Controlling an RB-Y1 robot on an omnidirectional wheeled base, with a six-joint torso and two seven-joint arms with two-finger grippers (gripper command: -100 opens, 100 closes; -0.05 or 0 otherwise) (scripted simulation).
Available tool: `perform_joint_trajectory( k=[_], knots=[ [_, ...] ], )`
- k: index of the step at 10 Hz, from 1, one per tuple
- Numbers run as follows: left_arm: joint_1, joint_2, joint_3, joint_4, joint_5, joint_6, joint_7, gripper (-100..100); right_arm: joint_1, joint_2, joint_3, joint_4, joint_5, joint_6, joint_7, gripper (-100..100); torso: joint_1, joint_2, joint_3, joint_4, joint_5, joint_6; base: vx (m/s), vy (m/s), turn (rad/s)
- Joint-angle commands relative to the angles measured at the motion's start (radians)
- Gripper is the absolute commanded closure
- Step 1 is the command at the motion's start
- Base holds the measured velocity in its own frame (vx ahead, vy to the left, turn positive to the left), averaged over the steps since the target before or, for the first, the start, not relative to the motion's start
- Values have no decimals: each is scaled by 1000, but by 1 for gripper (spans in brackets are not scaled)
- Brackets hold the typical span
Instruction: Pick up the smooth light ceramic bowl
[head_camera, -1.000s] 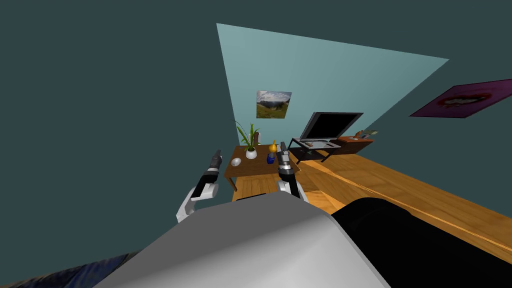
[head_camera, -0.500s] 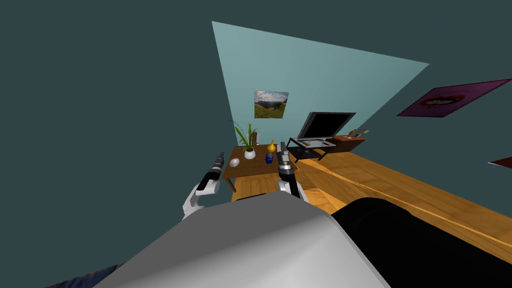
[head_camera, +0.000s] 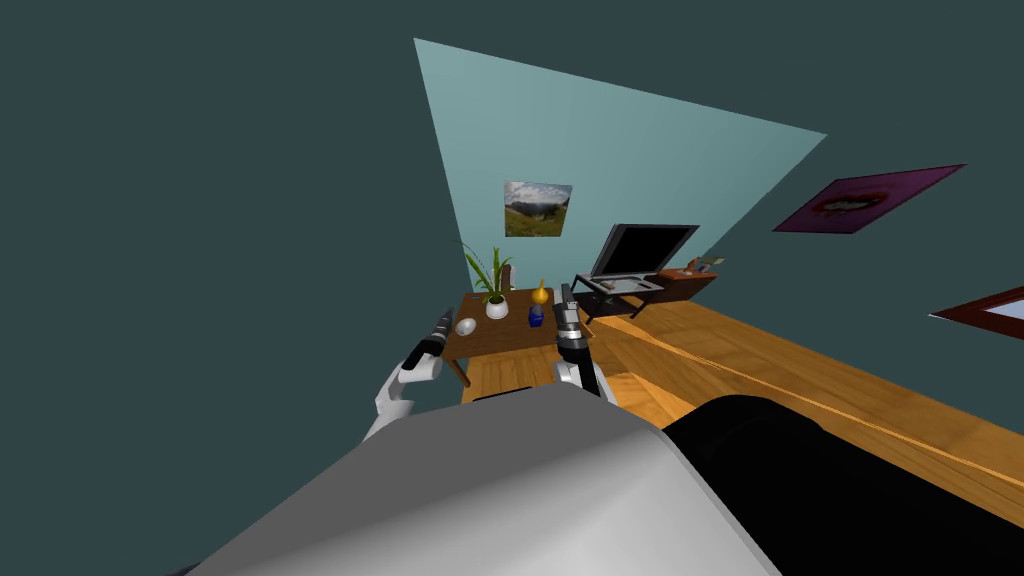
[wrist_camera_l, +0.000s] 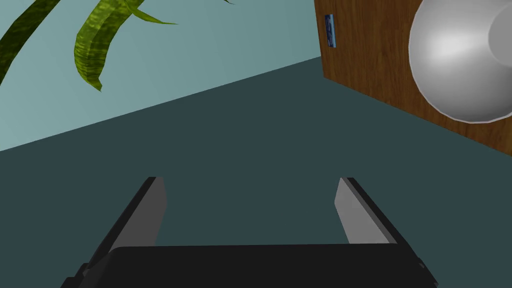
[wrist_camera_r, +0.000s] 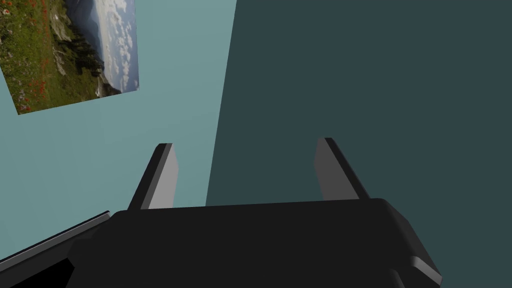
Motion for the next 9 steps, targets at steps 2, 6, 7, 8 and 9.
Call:
perform_joint_trajectory(
  k=[2,6,7,8,9],
  knots=[
    [-34,14,-1,61,25,60,-7,-100,0,0,0,0,0,0,0,0,0,0,0,0,0,0,15,-4,-42],
    [-88,27,-3,155,65,145,-23,-100,0,0,0,0,0,0,0,0,0,0,0,0,0,0,16,-4,-38],
    [-114,33,-3,201,84,180,-31,-100,0,0,0,0,0,0,0,0,0,0,0,0,0,0,24,-7,-38],
    [-114,33,-3,201,84,186,-31,-100,0,0,0,0,0,0,0,0,-1,-1,0,0,0,0,22,-4,-23],
    [-138,38,-3,246,104,225,-39,-100,0,0,0,0,0,0,0,0,0,0,0,0,0,0,24,-1,-37]
  ],
)
